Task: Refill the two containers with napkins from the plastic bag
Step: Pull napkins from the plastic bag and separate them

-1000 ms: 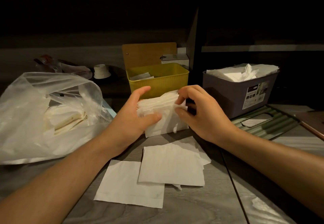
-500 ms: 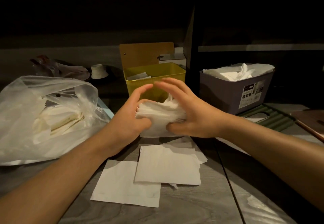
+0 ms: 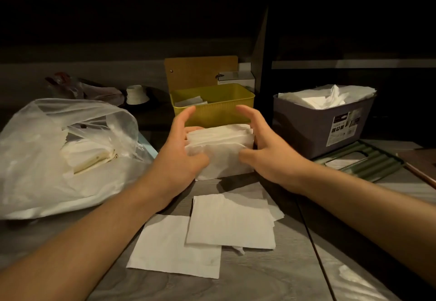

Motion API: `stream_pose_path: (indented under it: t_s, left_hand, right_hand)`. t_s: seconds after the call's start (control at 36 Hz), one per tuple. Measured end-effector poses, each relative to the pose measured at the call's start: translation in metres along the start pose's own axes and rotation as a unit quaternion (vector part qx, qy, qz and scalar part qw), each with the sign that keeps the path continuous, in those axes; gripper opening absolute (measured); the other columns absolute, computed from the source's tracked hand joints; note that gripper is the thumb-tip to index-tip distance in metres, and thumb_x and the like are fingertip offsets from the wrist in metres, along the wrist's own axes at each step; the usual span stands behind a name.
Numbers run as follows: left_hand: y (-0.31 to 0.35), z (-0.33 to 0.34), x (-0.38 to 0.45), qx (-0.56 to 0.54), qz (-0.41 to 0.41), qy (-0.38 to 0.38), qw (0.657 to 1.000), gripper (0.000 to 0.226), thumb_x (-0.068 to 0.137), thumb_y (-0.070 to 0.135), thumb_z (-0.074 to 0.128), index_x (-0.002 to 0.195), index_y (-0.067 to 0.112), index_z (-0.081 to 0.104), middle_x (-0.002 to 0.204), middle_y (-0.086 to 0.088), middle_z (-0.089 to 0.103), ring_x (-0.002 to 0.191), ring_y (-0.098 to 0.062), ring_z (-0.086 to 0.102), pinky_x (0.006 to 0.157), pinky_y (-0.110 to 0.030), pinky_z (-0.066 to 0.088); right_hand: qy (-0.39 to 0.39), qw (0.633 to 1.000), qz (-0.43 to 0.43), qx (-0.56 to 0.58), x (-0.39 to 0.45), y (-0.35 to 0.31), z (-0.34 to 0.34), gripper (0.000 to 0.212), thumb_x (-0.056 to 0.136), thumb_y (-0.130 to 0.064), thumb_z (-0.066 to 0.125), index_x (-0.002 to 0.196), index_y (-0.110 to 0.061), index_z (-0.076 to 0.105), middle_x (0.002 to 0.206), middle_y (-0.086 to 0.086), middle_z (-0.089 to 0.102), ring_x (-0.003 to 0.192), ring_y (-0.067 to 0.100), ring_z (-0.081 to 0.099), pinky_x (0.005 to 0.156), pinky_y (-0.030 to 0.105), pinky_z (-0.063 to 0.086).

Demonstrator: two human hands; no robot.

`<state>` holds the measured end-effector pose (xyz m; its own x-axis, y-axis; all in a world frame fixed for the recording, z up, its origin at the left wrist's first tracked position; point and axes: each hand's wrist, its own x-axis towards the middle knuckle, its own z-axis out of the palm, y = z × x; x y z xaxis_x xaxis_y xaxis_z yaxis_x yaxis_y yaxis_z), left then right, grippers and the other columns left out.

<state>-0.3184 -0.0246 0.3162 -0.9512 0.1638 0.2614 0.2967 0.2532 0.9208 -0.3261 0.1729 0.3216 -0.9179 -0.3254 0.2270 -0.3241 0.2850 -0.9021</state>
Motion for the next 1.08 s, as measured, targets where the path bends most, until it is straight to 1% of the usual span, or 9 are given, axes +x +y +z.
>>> stream_pose_path:
  t_s: [0.19,0.28,0.42,0.56,0.61,0.72,0.86,0.94,1.08]
  left_hand:
    - [-0.003,0.002,-0.001,0.002,-0.002,0.03,1.0,0.085,0.091,-0.008,0.058,0.149,0.046,0.027,0.129,0.007,0.057,0.112,-0.016,0.063,0.08,-0.024,0.06]
    - [0.0,0.002,-0.001,-0.023,-0.008,0.039,0.999,0.079,0.091,-0.007,0.056,0.146,0.046,0.034,0.129,0.005,0.058,0.114,-0.019,0.063,0.085,-0.032,0.061]
    - [0.006,-0.002,-0.001,-0.077,-0.045,-0.006,0.996,0.077,0.088,-0.002,0.065,0.146,0.04,0.037,0.124,0.002,0.062,0.109,-0.017,0.066,0.092,-0.04,0.059]
    - [0.01,-0.004,-0.005,-0.043,-0.052,-0.09,0.994,0.062,0.078,0.03,0.077,0.134,0.039,0.052,0.113,0.014,0.068,0.101,-0.002,0.068,0.081,-0.024,0.06]
    - [0.011,-0.003,-0.006,-0.019,-0.055,-0.1,0.993,0.055,0.077,0.04,0.075,0.129,0.036,0.058,0.107,0.016,0.071,0.1,-0.003,0.069,0.08,-0.027,0.061]
    - [0.01,-0.001,-0.007,-0.033,-0.066,-0.055,0.996,0.044,0.08,0.041,0.073,0.121,0.03,0.063,0.104,0.012,0.073,0.1,-0.009,0.07,0.086,-0.035,0.061]
    - [0.012,0.002,-0.007,-0.111,-0.087,-0.029,0.99,0.05,0.074,0.041,0.076,0.12,0.029,0.062,0.105,0.007,0.074,0.102,-0.016,0.072,0.089,-0.041,0.061]
    - [0.015,0.003,-0.008,-0.189,-0.089,-0.018,0.978,0.052,0.072,0.04,0.074,0.12,0.029,0.06,0.107,0.006,0.076,0.102,-0.017,0.073,0.089,-0.041,0.061]
    - [0.012,-0.006,0.001,-0.264,-0.044,0.112,0.957,0.019,0.102,0.03,0.049,0.108,0.021,0.064,0.082,-0.002,0.073,0.076,-0.018,0.07,0.072,-0.034,0.053]
  right_hand:
    - [-0.024,0.999,0.019,-0.018,-0.002,-0.001,0.005,0.093,0.095,-0.004,0.063,0.155,-0.047,0.006,0.136,-0.011,0.042,0.108,0.011,0.06,0.086,0.02,0.057]
    - [0.02,0.999,0.019,0.019,0.0,-0.001,0.003,0.092,0.091,-0.005,0.069,0.154,-0.044,0.016,0.123,-0.015,0.053,0.104,0.012,0.064,0.083,0.025,0.059]
    - [0.069,0.986,0.024,0.152,0.006,-0.006,-0.004,0.075,0.086,-0.008,0.073,0.134,-0.053,0.036,0.138,0.0,0.053,0.123,0.023,0.057,0.106,0.05,0.049]
    - [0.027,0.99,0.007,0.141,0.002,-0.013,-0.003,0.082,0.087,-0.003,0.07,0.144,-0.05,0.033,0.137,-0.003,0.05,0.118,0.023,0.06,0.095,0.041,0.057]
    - [0.036,0.986,0.01,0.16,0.001,-0.015,-0.001,0.081,0.087,-0.003,0.071,0.142,-0.05,0.035,0.138,-0.002,0.049,0.118,0.025,0.061,0.092,0.045,0.058]
    - [0.049,0.957,0.07,0.279,0.0,-0.018,0.005,0.083,0.086,-0.004,0.072,0.149,-0.04,0.032,0.132,0.004,0.054,0.109,0.026,0.067,0.09,0.044,0.059]
    - [0.093,0.96,0.09,0.25,-0.004,-0.027,0.011,0.086,0.084,-0.005,0.073,0.152,-0.036,0.031,0.126,0.003,0.06,0.108,0.026,0.068,0.091,0.048,0.058]
    - [0.105,0.964,0.085,0.23,0.0,-0.042,0.012,0.082,0.086,-0.008,0.073,0.149,-0.041,0.031,0.121,0.005,0.062,0.099,0.027,0.072,0.08,0.049,0.062]
    - [0.129,0.96,0.104,0.224,0.063,-0.079,-0.005,0.08,0.089,-0.004,0.071,0.152,-0.023,0.027,0.115,0.007,0.063,0.097,0.028,0.071,0.074,0.046,0.063]
